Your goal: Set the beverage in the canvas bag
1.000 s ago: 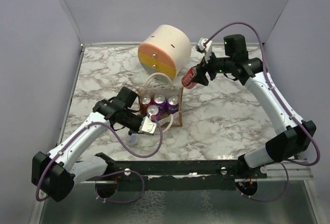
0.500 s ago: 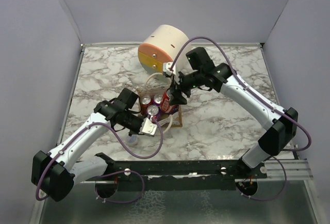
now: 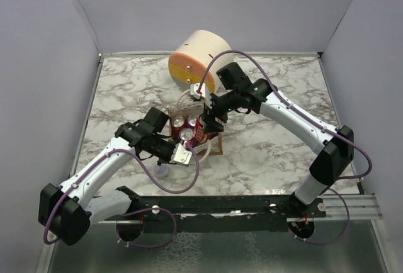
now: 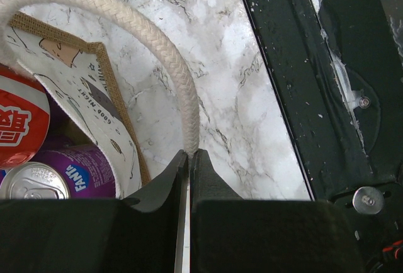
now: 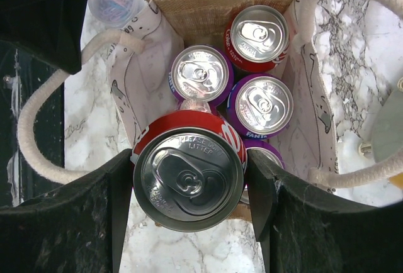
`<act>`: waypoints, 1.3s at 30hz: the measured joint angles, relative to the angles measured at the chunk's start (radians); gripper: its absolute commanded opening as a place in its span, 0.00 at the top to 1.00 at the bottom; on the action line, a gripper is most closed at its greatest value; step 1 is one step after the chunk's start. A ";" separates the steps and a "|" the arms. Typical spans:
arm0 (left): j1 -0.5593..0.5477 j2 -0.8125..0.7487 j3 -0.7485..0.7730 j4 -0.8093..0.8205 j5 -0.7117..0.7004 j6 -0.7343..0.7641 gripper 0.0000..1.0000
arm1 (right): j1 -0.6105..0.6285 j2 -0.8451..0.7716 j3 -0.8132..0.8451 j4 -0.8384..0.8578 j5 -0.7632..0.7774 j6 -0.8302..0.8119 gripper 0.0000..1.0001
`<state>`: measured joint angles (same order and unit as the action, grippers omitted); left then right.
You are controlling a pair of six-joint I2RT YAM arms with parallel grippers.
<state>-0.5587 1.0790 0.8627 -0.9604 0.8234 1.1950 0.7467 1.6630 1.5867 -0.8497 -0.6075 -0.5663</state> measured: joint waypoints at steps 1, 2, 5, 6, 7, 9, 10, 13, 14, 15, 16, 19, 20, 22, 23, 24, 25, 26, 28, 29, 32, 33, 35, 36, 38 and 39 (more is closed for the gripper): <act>0.000 0.000 0.000 0.000 0.000 0.000 1.00 | 0.000 0.000 0.002 -0.005 0.001 -0.005 0.99; 0.000 0.000 0.000 0.001 0.000 0.000 1.00 | 0.000 0.000 0.004 -0.013 0.004 -0.010 0.99; 0.000 0.000 0.000 0.001 0.000 0.000 1.00 | 0.000 0.000 0.018 -0.038 0.014 -0.023 0.99; 0.000 0.000 0.000 0.002 0.000 0.000 1.00 | 0.000 0.000 0.022 -0.045 0.016 -0.027 0.99; 0.000 0.000 0.000 0.002 0.000 0.000 1.00 | 0.000 0.000 0.028 -0.054 0.019 -0.032 0.99; 0.000 0.000 0.000 0.002 0.000 0.000 1.00 | 0.000 0.001 0.036 -0.069 0.024 -0.042 0.99; 0.000 0.000 0.000 0.002 0.000 0.000 1.00 | 0.000 0.001 0.039 -0.075 0.026 -0.043 0.99; 0.000 0.000 0.000 0.002 0.000 0.000 1.00 | 0.000 0.004 0.049 -0.092 0.030 -0.050 0.99; 0.000 0.000 0.000 0.002 0.000 0.000 1.00 | 0.001 0.005 0.050 -0.096 0.031 -0.051 0.99; 0.000 0.000 0.000 0.002 0.000 0.000 1.00 | 0.002 0.007 0.050 -0.100 0.031 -0.052 0.99; 0.000 0.000 0.000 0.002 0.000 0.000 1.00 | 0.003 0.010 0.050 -0.103 0.031 -0.053 0.99; 0.000 0.000 0.000 0.002 0.000 0.000 1.00 | 0.010 0.020 0.050 -0.110 0.034 -0.056 0.99; 0.000 0.000 0.000 0.002 0.000 0.000 1.00 | 0.012 0.023 0.050 -0.113 0.034 -0.058 0.99; 0.000 0.000 0.000 0.002 0.000 0.000 1.00 | 0.014 0.026 0.050 -0.118 0.034 -0.060 0.99; 0.000 0.000 0.000 0.002 0.000 0.000 1.00 | 0.014 0.027 0.050 -0.120 0.034 -0.060 0.99; 0.000 0.000 0.000 0.002 0.000 0.000 1.00 | 0.014 0.028 0.050 -0.121 0.034 -0.060 0.99; 0.000 0.000 0.000 0.002 0.001 0.000 1.00 | 0.014 0.029 0.050 -0.123 0.034 -0.060 0.99; 0.000 0.000 0.000 0.002 0.001 0.000 1.00 | 0.014 0.029 0.050 -0.123 0.034 -0.060 0.99; 0.000 0.000 0.000 0.002 0.001 0.000 1.00 | 0.015 0.033 0.049 -0.123 0.034 -0.060 0.99; 0.000 0.000 0.000 0.002 0.001 0.000 1.00 | 0.015 0.034 0.048 -0.122 0.034 -0.060 0.99; 0.000 0.000 0.000 0.002 0.001 0.000 1.00 | 0.019 0.039 0.044 -0.121 0.041 -0.057 0.99; 0.000 0.000 0.000 0.002 0.002 0.000 1.00 | 0.021 0.039 0.040 -0.118 0.046 -0.055 0.99; 0.000 0.000 0.000 0.002 0.001 0.000 1.00 | 0.025 0.040 0.035 -0.114 0.056 -0.049 0.99; 0.000 0.000 0.000 0.002 0.001 0.000 1.00 | 0.027 0.040 0.031 -0.112 0.063 -0.046 0.99; 0.000 0.000 0.000 0.002 0.002 0.000 1.00 | 0.032 0.043 0.027 -0.108 0.074 -0.040 0.99; 0.000 0.000 0.000 0.002 0.002 0.000 1.00 | 0.036 0.045 0.025 -0.105 0.079 -0.038 0.99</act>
<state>-0.5587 1.0790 0.8627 -0.9585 0.8249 1.1950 0.7826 1.7077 1.6119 -0.9550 -0.5282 -0.6041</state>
